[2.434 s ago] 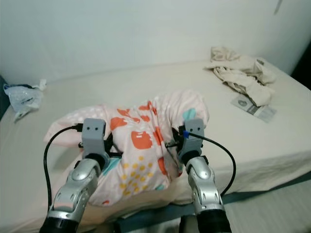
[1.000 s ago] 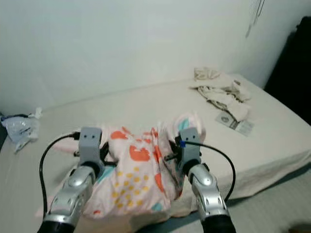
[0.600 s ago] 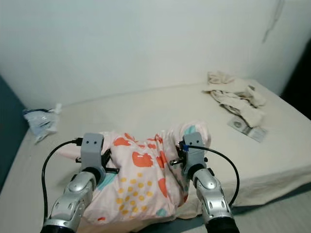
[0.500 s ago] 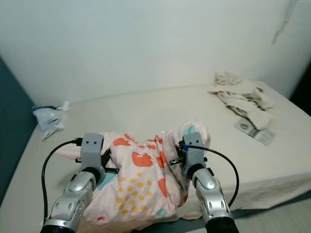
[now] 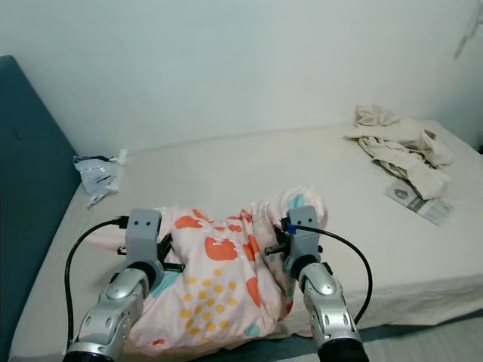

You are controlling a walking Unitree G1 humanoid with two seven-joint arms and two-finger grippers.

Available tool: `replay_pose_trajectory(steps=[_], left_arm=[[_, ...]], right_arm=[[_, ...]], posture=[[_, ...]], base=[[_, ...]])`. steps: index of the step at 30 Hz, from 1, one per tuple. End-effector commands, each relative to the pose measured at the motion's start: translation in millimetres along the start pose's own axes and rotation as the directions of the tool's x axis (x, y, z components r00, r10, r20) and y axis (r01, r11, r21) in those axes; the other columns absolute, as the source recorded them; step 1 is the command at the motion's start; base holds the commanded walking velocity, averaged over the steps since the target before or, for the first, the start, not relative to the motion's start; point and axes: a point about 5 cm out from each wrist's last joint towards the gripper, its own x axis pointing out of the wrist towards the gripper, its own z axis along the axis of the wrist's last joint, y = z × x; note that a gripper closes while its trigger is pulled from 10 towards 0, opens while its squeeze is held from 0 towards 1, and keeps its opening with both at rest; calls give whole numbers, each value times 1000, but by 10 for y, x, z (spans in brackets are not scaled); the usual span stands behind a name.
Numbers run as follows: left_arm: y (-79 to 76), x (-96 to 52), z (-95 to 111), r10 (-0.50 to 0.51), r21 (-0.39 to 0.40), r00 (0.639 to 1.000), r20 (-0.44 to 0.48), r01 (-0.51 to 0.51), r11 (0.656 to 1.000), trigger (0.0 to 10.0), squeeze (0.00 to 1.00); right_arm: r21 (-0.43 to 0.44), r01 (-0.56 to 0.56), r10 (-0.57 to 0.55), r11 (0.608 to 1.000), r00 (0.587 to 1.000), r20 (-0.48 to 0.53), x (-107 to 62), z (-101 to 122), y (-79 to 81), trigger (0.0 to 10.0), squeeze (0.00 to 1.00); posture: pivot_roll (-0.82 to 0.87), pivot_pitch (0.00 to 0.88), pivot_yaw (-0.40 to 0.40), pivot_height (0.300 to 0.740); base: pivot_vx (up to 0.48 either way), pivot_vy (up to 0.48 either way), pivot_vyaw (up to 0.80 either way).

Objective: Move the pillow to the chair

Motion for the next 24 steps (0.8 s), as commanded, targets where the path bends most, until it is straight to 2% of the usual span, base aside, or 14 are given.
replay_pose_trajectory(steps=[1, 6, 10, 24], left_arm=[[-51, 9, 82, -31, 13, 999, 31, 31, 999, 10000, 0], [-51, 16, 90, -29, -15, 999, 24, 29, 999, 10000, 0], [-68, 15, 97, -38, 16, 999, 19, 38, 999, 10000, 0], [-97, 10, 96, -52, -1, 999, 5, 52, 999, 10000, 0]], right_arm=[[-1, -36, 36, 999, 998, 49, 19, 76, 89, 10000, 0], [0, -40, 40, 999, 998, 48, 14, 73, 113, 10000, 0], [-5, -43, 43, 999, 998, 43, 15, 70, 109, 10000, 0], [12, -26, 26, 1000, 999, 26, 14, 66, 42, 10000, 0]], posture=[[-13, 27, 29, 740], [-14, 35, 28, 740], [-12, 40, 28, 740], [-13, 55, 28, 740]], base=[[0, 0, 0], [0, -480, 0], [0, -480, 0], [0, 0, 0]])
